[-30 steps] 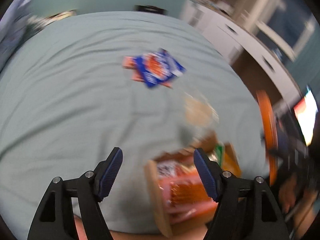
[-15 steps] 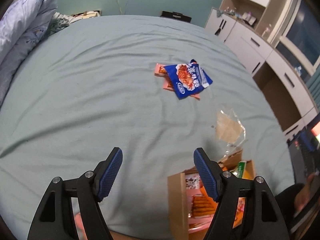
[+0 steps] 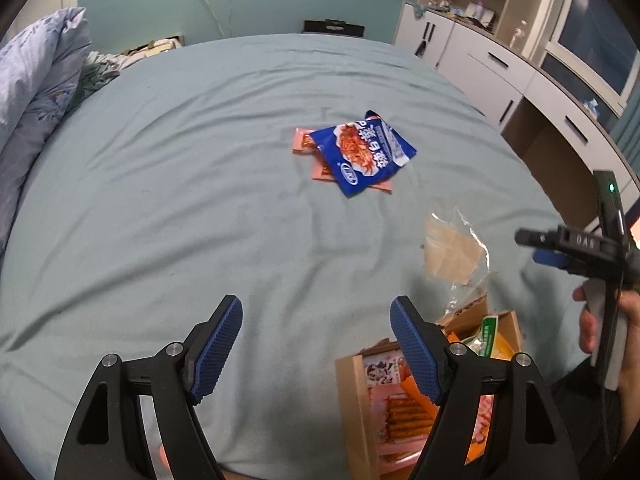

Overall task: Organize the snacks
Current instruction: 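Move the left gripper to the blue snack bag and close on it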

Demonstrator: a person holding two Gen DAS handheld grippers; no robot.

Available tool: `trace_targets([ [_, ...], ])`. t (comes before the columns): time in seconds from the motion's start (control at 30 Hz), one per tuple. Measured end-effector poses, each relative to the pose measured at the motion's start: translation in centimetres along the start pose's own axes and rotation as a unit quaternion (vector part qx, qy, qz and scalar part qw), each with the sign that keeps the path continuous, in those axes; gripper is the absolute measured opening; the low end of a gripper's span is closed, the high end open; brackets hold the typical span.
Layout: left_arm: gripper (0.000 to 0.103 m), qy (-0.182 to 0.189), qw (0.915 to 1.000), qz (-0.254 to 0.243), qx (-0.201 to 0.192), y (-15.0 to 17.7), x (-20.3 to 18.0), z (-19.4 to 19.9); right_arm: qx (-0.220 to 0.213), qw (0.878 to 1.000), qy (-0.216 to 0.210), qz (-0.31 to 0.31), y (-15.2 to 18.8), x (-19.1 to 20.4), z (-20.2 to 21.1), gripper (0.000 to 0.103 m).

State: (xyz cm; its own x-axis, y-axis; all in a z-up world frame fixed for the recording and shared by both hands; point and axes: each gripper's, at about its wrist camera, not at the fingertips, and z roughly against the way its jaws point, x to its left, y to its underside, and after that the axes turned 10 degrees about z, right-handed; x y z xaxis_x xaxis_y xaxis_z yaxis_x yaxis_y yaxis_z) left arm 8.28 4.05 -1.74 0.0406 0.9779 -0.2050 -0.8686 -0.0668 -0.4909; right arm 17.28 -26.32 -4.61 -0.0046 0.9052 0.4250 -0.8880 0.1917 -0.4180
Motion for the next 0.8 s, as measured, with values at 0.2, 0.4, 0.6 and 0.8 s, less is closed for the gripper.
trace_targets([
  [0.2,0.079,-0.009,0.9996,-0.023,-0.010,-0.3,-0.6,0.1,-0.064,0.997,0.003,0.031,-2.0,1.3,1.3,0.090],
  [0.4,0.081,-0.036,0.9982,-0.046,-0.012,-0.6,-1.0,-0.3,-0.086,0.993,0.032,0.070,-2.5,3.4,-0.3,0.090],
  [0.6,0.086,-0.035,0.9972,-0.065,-0.010,-2.5,-1.5,-1.4,-0.111,0.984,0.097,0.104,-1.8,5.0,-2.0,0.090],
  [0.8,0.086,-0.032,0.9935,-0.109,0.008,-7.0,-4.2,-5.0,-0.099,0.984,0.106,0.104,-2.1,5.1,-2.3,0.090],
])
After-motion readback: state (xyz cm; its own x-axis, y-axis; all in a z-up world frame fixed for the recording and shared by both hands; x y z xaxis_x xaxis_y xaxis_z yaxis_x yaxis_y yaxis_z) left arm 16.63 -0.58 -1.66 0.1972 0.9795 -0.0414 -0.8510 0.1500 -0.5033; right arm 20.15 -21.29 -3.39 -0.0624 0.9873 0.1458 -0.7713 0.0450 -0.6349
